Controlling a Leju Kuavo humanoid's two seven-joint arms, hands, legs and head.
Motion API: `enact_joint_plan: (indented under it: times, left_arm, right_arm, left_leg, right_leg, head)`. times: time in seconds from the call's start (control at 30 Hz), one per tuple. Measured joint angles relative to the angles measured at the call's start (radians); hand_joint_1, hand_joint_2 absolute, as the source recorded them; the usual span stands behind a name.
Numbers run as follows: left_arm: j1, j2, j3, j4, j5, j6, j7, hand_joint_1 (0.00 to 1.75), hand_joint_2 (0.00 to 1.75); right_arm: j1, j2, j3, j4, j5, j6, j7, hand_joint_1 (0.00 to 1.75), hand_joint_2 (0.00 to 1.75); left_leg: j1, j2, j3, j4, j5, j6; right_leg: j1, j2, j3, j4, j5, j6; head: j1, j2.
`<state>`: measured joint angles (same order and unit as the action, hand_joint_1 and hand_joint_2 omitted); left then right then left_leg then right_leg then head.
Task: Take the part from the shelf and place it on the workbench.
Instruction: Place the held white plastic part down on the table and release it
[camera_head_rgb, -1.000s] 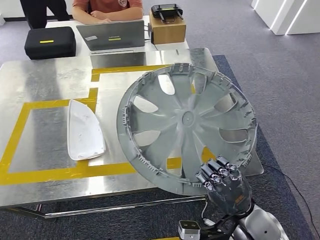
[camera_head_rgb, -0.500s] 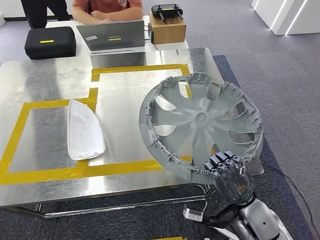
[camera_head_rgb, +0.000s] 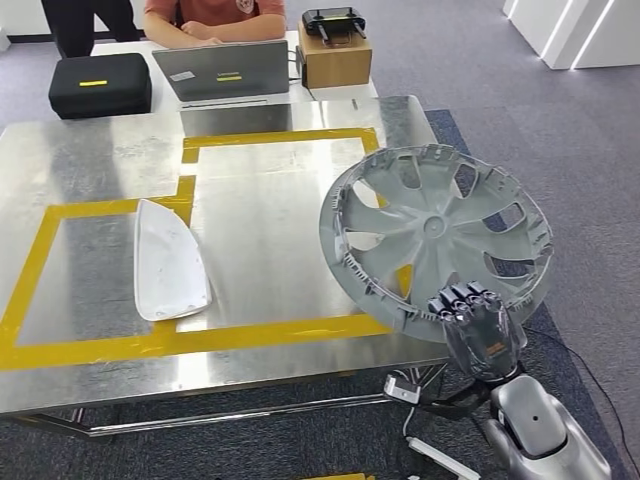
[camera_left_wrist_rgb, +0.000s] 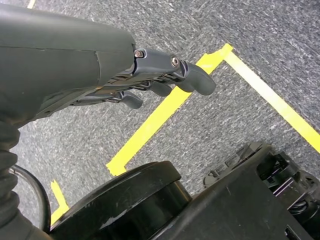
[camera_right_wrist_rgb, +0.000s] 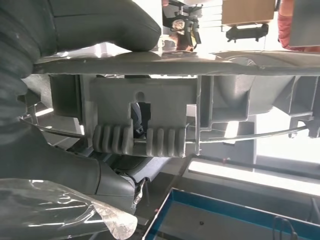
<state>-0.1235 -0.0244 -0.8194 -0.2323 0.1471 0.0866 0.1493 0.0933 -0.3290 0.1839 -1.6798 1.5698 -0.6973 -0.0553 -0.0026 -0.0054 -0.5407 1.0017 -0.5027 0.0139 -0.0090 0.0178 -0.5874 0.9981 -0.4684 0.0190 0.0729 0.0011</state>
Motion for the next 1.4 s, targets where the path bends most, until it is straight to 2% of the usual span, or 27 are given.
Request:
enact_joint_plan:
  times: [0.3, 0.43, 0.53, 0.9, 1.4]
  left_arm:
    - [-0.004, 0.000, 0.000, 0.000, -0.013, 0.000, 0.007, 0.00, 1.75]
    - [-0.007, 0.000, 0.000, 0.000, -0.023, -0.004, 0.015, 0.00, 1.75]
    - [-0.008, 0.000, 0.000, 0.000, -0.024, -0.006, 0.017, 0.00, 1.75]
    - [-0.008, 0.000, 0.000, 0.000, -0.025, -0.006, 0.017, 0.00, 1.75]
    - [-0.020, 0.001, -0.002, 0.000, -0.057, -0.013, 0.032, 0.00, 1.75]
  right_arm:
    - [-0.073, -0.081, 0.088, 0.053, 0.000, 0.000, 0.105, 1.68, 1.75]
    - [-0.132, -0.113, 0.167, 0.072, 0.000, 0.000, 0.167, 1.68, 1.75]
    - [-0.160, -0.131, 0.217, 0.084, 0.000, 0.000, 0.182, 1.68, 1.75]
    - [-0.183, -0.155, 0.281, 0.109, -0.001, 0.000, 0.189, 1.68, 1.75]
    - [-0.226, -0.158, 0.426, 0.133, -0.001, 0.000, 0.268, 1.68, 1.75]
  left_leg:
    - [0.000, 0.000, 0.000, 0.000, 0.000, 0.000]
    - [0.000, 0.000, 0.000, 0.000, 0.000, 0.000]
    - [0.000, 0.000, 0.000, 0.000, 0.001, 0.000]
    - [0.000, 0.000, 0.000, 0.000, 0.000, 0.000]
    - [0.000, 0.000, 0.000, 0.000, 0.001, 0.000]
  right_leg:
    - [0.000, 0.000, 0.000, 0.000, 0.000, 0.000]
    - [0.000, 0.000, 0.000, 0.000, 0.000, 0.000]
    - [0.000, 0.000, 0.000, 0.000, 0.000, 0.000]
    - [0.000, 0.000, 0.000, 0.000, 0.000, 0.000]
    - [0.000, 0.000, 0.000, 0.000, 0.000, 0.000]
  head:
    - [0.000, 0.000]
    - [0.000, 0.000]
    - [0.000, 0.000]
    - [0.000, 0.000]
    - [0.000, 0.000]
